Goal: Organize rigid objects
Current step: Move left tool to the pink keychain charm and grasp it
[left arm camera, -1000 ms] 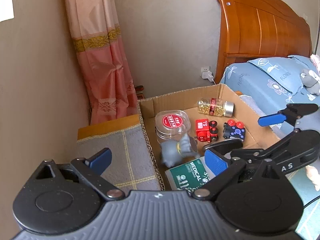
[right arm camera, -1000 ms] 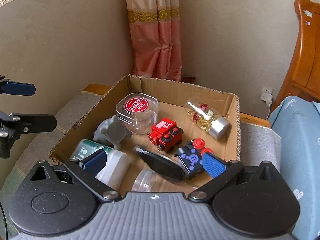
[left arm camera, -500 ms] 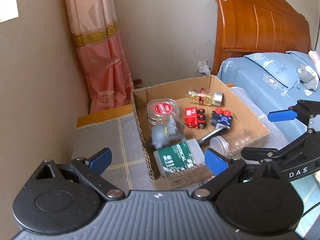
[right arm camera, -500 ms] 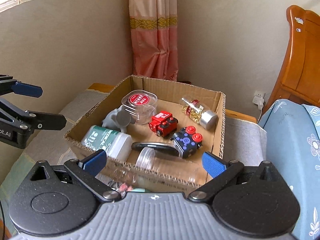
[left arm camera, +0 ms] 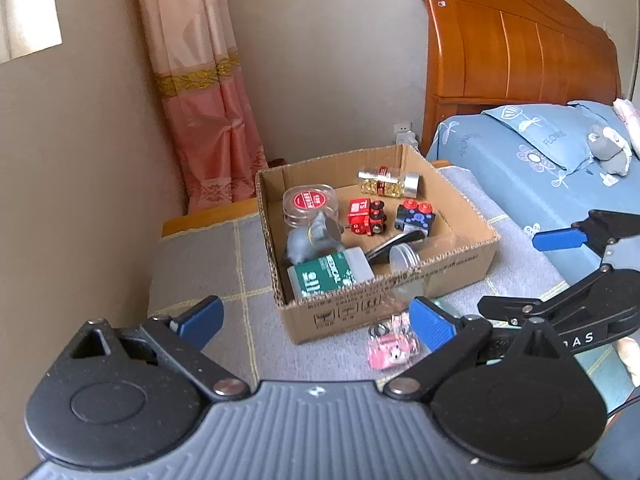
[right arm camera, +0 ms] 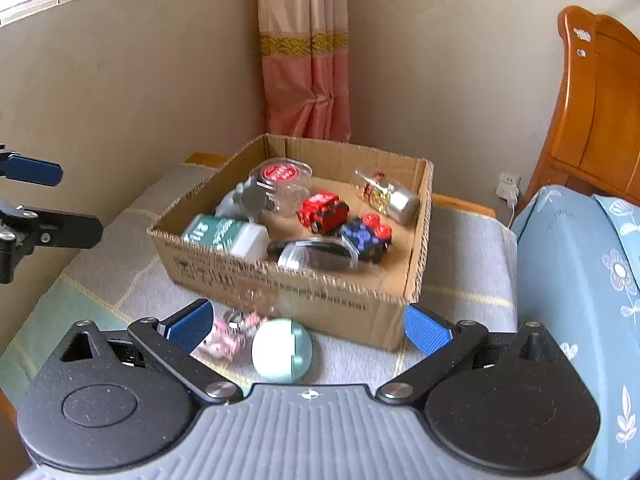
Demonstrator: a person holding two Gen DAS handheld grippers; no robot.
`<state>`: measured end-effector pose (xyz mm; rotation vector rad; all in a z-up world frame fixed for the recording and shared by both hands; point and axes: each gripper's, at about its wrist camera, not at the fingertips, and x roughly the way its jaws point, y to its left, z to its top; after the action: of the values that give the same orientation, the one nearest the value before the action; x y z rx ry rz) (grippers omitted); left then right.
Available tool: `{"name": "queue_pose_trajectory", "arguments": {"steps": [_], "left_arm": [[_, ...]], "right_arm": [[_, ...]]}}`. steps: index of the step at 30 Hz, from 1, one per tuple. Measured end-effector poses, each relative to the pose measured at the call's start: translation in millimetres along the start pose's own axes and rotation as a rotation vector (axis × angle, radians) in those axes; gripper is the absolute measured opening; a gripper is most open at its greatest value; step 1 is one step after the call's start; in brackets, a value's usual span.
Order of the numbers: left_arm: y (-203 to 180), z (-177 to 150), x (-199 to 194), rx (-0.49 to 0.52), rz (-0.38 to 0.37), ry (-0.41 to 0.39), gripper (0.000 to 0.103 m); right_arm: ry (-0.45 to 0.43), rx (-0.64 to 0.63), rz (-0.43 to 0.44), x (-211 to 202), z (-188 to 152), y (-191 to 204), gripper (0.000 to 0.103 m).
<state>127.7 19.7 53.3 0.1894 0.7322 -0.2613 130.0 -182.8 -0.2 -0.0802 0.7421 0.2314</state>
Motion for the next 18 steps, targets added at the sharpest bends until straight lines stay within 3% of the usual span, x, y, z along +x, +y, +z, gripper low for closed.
{"name": "queue_pose_trajectory", "arguments": {"steps": [10, 18], "left_arm": [[-7.7, -31.7, 4.5, -0.039, 0.033, -0.019, 0.099], [-1.6, -53.3, 19.4, -0.081, 0.052, -0.047, 0.099]], "right_arm": [[0.033, 0.007, -0.029, 7.6, -40.7, 4.3, 0.103], [0.107, -0.019, -0.06, 50.9, -62.7, 14.4, 0.103]]}}
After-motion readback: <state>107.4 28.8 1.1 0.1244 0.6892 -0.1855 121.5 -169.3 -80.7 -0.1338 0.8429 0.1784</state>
